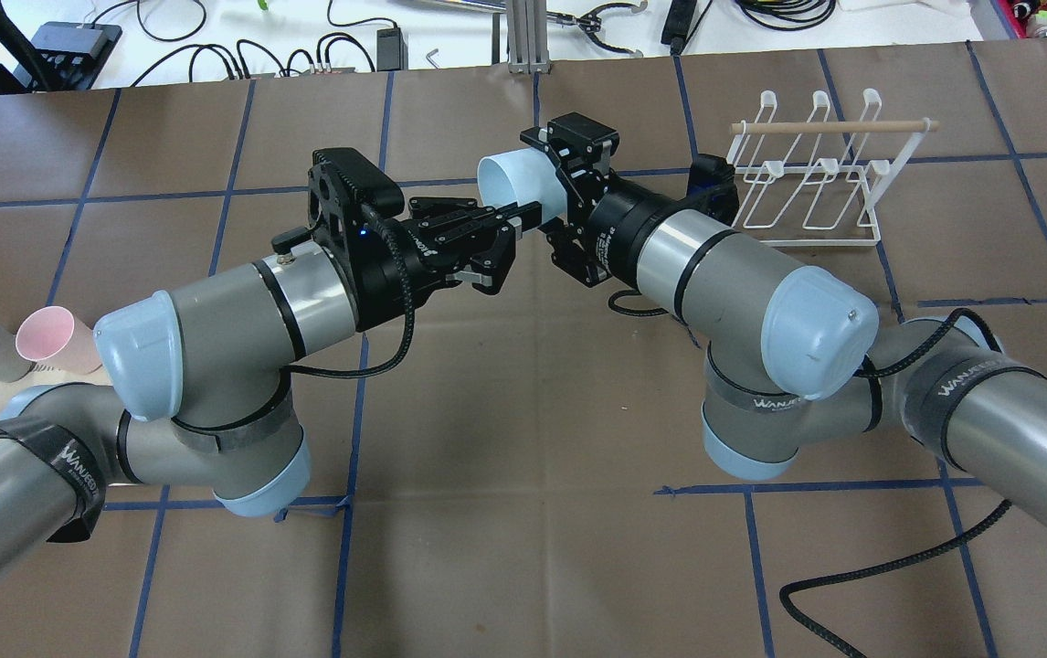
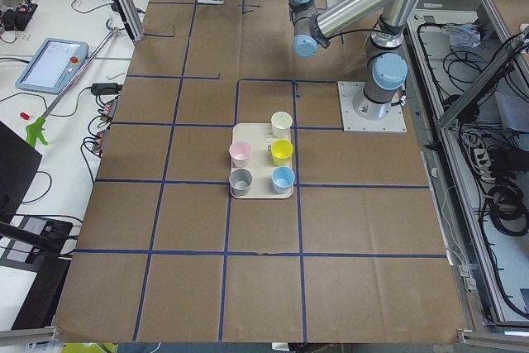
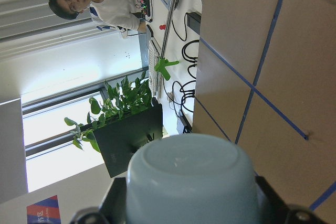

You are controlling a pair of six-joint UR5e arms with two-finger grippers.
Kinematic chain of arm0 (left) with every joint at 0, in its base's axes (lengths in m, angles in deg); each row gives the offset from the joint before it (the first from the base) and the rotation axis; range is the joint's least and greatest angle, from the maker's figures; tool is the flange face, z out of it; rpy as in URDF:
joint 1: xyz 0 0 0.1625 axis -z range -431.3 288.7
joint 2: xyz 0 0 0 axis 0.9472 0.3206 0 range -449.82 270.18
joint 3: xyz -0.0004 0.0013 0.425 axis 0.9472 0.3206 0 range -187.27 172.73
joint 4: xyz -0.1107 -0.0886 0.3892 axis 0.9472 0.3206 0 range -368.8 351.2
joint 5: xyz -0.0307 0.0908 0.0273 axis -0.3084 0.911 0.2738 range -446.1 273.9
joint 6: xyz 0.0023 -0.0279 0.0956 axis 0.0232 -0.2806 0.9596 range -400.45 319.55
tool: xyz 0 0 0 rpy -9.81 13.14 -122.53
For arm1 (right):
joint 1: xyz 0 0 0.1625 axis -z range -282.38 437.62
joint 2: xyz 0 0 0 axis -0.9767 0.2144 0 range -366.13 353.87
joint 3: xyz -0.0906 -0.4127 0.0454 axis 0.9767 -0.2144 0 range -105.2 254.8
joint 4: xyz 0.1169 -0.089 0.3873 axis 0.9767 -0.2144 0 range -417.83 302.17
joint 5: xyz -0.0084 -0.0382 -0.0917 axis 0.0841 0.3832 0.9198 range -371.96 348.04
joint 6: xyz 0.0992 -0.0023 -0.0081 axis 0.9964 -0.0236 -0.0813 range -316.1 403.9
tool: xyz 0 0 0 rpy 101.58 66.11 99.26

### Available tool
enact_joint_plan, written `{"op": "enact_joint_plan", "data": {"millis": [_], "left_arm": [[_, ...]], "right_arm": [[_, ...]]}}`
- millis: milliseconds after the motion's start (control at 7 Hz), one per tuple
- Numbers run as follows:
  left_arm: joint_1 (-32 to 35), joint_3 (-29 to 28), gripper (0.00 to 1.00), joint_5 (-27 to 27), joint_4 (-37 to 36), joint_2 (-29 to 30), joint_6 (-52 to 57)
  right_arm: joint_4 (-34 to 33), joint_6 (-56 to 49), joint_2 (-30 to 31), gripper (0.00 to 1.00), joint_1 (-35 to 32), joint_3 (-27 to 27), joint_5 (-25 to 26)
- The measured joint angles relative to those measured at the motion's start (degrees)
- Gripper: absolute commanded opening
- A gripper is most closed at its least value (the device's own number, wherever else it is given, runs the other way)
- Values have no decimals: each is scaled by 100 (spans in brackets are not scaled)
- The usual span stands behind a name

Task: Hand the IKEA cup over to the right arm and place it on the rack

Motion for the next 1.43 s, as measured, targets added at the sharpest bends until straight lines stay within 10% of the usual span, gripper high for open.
{"op": "enact_joint_plan", "data": {"millis": [429,714,1429], "left_arm": [[0,-7,42,15,0,-62,0],[0,-24,93,33,0,-68,-2],[-342,116,99,27,12,-155,-5]], "right_arm": [[19,-3,0,50,5,-55,5],[16,-3,5,49,7,-60,24],[20,-2,8,38,14,-71,69]]}}
